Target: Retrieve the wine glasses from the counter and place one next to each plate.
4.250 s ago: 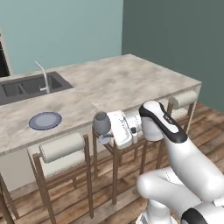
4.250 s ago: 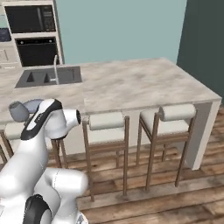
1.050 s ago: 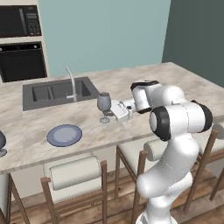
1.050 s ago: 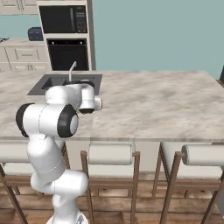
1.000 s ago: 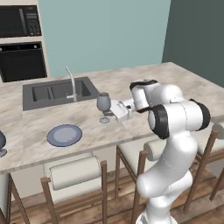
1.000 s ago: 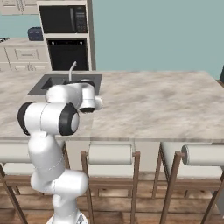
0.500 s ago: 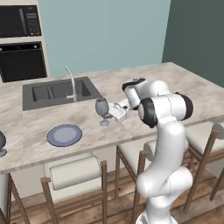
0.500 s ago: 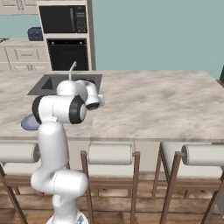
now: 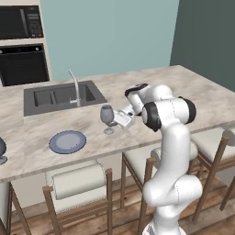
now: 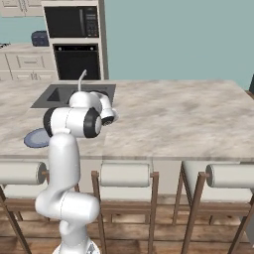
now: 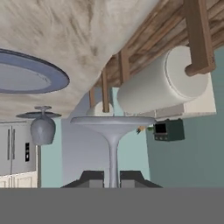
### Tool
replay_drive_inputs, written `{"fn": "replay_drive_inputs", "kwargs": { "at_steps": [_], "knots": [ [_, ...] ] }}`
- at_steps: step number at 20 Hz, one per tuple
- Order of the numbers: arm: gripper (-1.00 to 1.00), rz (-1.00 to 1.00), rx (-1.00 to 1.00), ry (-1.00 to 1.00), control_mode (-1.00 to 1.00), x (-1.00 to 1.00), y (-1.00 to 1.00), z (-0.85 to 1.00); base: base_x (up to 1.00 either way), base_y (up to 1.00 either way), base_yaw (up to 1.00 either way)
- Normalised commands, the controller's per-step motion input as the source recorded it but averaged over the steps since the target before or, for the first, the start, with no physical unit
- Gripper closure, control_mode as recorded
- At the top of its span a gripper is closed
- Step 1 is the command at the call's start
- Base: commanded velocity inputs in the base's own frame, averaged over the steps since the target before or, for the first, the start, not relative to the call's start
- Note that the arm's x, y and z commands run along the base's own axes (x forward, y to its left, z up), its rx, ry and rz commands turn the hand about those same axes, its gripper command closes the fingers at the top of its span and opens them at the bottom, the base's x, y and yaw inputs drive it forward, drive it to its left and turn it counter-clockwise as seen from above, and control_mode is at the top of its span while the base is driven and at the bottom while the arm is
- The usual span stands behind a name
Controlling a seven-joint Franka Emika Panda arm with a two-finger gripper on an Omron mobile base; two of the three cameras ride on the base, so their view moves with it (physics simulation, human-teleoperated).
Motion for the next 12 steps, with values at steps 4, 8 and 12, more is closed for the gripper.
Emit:
{"fn": "replay_drive_inputs", "kwargs": {
  "at_steps": [4,8,12],
  "knots": [
    [1.0,0.0,0.01,0.0,-1.0,-0.04,0.21,-0.02,0.0,0.0,0.0],
    [1.0,0.0,0.02,0.0,-1.0,-0.01,0.17,0.0,0.0,0.0,0.0],
    [1.0,0.0,0.0,0.0,-1.0,0.0,0.05,-0.1,0.0,0.0,0.0]
  ]
}}
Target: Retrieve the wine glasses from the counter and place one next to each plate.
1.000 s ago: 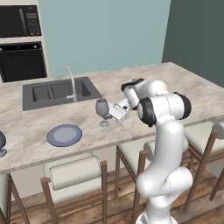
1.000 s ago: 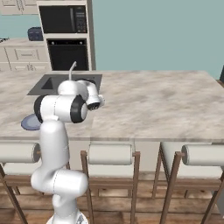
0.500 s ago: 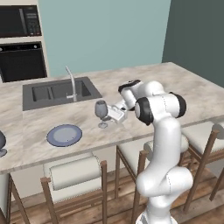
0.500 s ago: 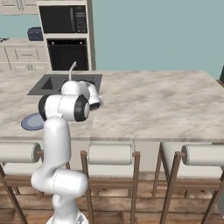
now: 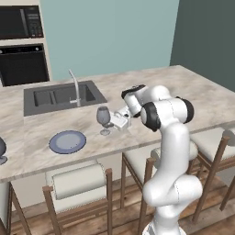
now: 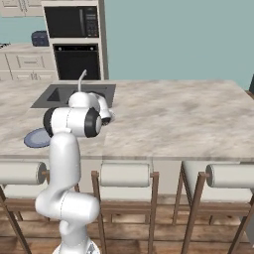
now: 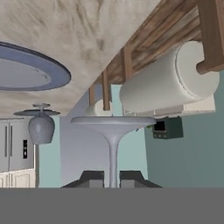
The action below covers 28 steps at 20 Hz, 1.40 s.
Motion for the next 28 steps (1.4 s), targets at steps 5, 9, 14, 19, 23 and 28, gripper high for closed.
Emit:
{"fn": "replay_drive_inputs", "kwargs": {
  "at_steps": [5,9,14,19,23,28],
  "knots": [
    [1.0,0.0,0.0,0.0,-1.0,0.01,0.0,-0.26,0.0,0.0,0.0],
    [1.0,0.02,0.0,0.0,-1.0,0.01,0.0,-0.35,0.0,0.0,0.0],
    [1.0,0.0,0.0,0.02,-1.0,0.39,0.04,-0.25,0.0,0.0,0.0],
    [1.0,0.0,0.0,0.03,-1.0,0.53,0.11,-0.15,0.0,0.0,0.0],
    [1.0,0.0,0.0,0.02,-1.0,0.43,0.14,-0.14,0.0,0.0,0.0],
    [1.0,0.0,0.0,0.01,-1.0,0.3,0.1,-0.23,0.0,0.0,0.0]
  ]
}}
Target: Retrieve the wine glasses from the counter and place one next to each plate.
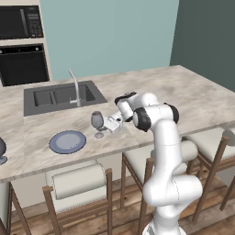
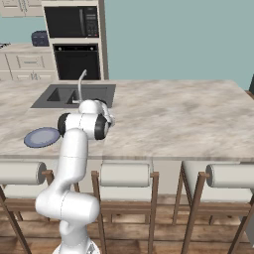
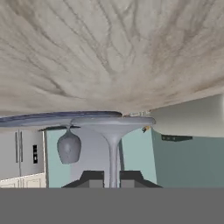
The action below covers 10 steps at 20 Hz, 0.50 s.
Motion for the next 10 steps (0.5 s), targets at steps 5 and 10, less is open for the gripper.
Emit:
{"fn": "replay_drive_inputs", "kwargs": {
  "at_steps": [5,10],
  "knots": [
    [1.0,0.01,0.0,0.02,-1.0,0.11,0.08,-0.38,0.0,0.0,0.0],
    [1.0,0.04,-0.01,0.0,-1.0,0.0,0.0,-0.33,0.0,0.0,0.0]
  ]
}}
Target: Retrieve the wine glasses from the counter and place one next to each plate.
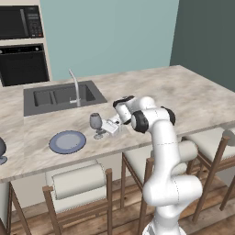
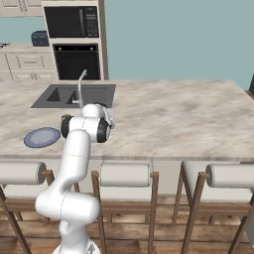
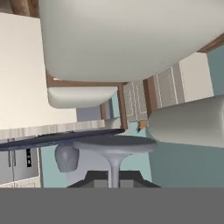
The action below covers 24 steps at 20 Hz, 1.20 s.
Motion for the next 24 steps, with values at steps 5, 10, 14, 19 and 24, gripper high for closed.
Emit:
{"fn": "replay_drive_inputs", "kwargs": {
  "at_steps": [5,10,14,19,24],
  "knots": [
    [1.0,0.03,0.0,0.0,-1.0,0.0,0.0,-0.18,0.0,0.0,0.0],
    [-1.0,0.02,0.0,0.01,-1.0,0.0,0.0,-0.04,0.0,0.0,0.0],
    [-1.0,0.02,0.0,0.0,-1.0,0.0,-0.16,0.0,0.0,0.0,0.0],
    [-1.0,0.0,0.05,-0.01,-1.0,0.0,-0.32,0.18,0.0,0.0,0.0],
    [-1.0,0.0,0.06,-0.03,-1.0,0.0,-0.41,0.33,0.0,0.0,0.0]
  ]
}}
